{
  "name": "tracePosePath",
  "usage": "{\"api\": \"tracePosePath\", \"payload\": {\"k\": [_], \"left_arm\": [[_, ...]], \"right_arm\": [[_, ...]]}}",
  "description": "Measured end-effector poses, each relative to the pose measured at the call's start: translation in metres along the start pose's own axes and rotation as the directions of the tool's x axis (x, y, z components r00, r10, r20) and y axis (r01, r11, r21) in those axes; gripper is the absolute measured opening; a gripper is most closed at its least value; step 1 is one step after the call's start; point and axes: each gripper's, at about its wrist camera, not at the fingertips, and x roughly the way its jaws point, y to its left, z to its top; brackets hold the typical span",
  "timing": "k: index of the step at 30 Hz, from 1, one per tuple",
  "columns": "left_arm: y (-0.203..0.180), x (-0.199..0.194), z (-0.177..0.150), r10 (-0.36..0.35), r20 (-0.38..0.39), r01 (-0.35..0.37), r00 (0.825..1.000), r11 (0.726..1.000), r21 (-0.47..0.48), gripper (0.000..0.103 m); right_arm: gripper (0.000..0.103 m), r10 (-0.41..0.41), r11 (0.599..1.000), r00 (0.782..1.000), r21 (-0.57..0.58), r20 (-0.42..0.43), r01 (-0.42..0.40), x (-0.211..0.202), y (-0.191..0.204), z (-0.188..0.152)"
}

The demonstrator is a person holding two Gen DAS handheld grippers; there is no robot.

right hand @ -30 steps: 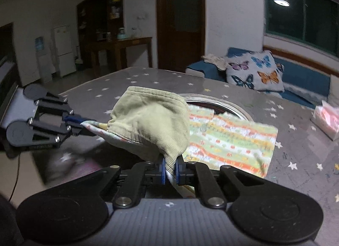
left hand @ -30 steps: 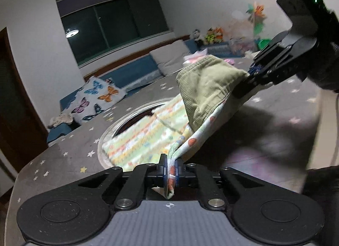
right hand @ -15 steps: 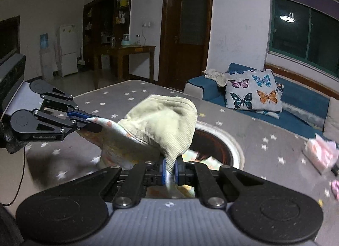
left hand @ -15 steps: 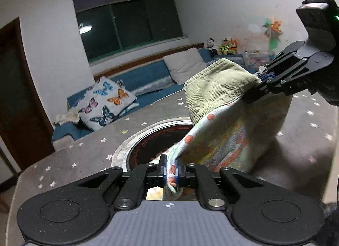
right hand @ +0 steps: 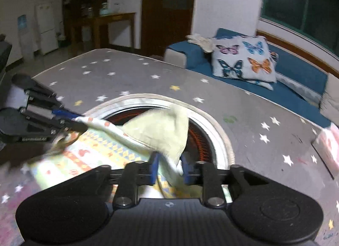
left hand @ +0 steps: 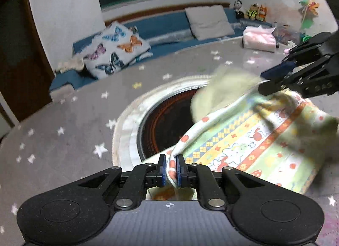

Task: Fold clothes

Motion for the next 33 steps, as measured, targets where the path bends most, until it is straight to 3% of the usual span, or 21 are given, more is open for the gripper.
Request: {"api": "tracePosePath", "payload": {"k": [2, 4, 6, 8, 13, 16, 20, 24, 27, 33], "left_arm": [[0.001, 0.006, -0.004, 0.013, -0.014, -0.013, 1.0, 1.0, -0.006, 0.021], [0.001, 0.007, -0.006, 0.041, -0.012, -0.041, 0.999, 0.999, -0.006, 0.036], [0.002, 0.005, -0.006, 0.052, -0.003, -0.052, 0.999, 0.998, -0.018, 0.041], [0.004, 0.004, -0.004, 0.081, 0.0, -0.081, 0.997, 0.996, -0.029, 0.055], [0.014, 0.01, -0.002, 0.134, -0.008, -0.135, 0.991, 0.987, -0.083, 0.084], [0.017, 0.013, -0.003, 0.163, -0.011, -0.163, 0.987, 0.982, -0.093, 0.087], [0.028, 0.02, -0.006, 0.211, -0.034, -0.213, 0.977, 0.969, -0.124, 0.09], [0.039, 0.023, -0.005, 0.264, -0.05, -0.269, 0.963, 0.95, -0.161, 0.091], [0.037, 0.015, 0.0, 0.253, -0.031, -0.254, 0.967, 0.949, -0.189, 0.091], [0.007, 0.009, 0.022, 0.158, 0.043, -0.15, 0.987, 0.977, -0.152, 0.091]], "right_arm": [[0.041, -0.027, 0.999, 0.999, 0.042, 0.016, 0.027, -0.003, -0.01, -0.007], [0.041, -0.057, 0.995, 0.998, 0.079, 0.037, 0.054, -0.011, -0.018, -0.015], [0.039, -0.061, 0.992, 0.997, 0.112, 0.055, 0.055, -0.021, -0.024, -0.024], [0.038, -0.053, 0.989, 0.996, 0.141, 0.066, 0.043, -0.03, -0.027, -0.032], [0.038, -0.024, 0.978, 0.999, 0.209, 0.023, 0.019, -0.024, -0.033, -0.053], [0.037, -0.032, 0.966, 0.999, 0.257, 0.004, 0.029, -0.014, -0.044, -0.062], [0.019, -0.052, 0.95, 0.999, 0.309, -0.002, 0.05, -0.012, -0.059, -0.069], [0.02, -0.094, 0.945, 0.996, 0.314, -0.002, 0.09, -0.016, -0.063, -0.066], [0.021, -0.062, 0.954, 0.998, 0.296, 0.021, 0.053, -0.016, -0.056, -0.055], [0.021, 0.021, 0.97, 0.999, 0.242, 0.04, -0.03, 0.008, -0.03, -0.029]]}}
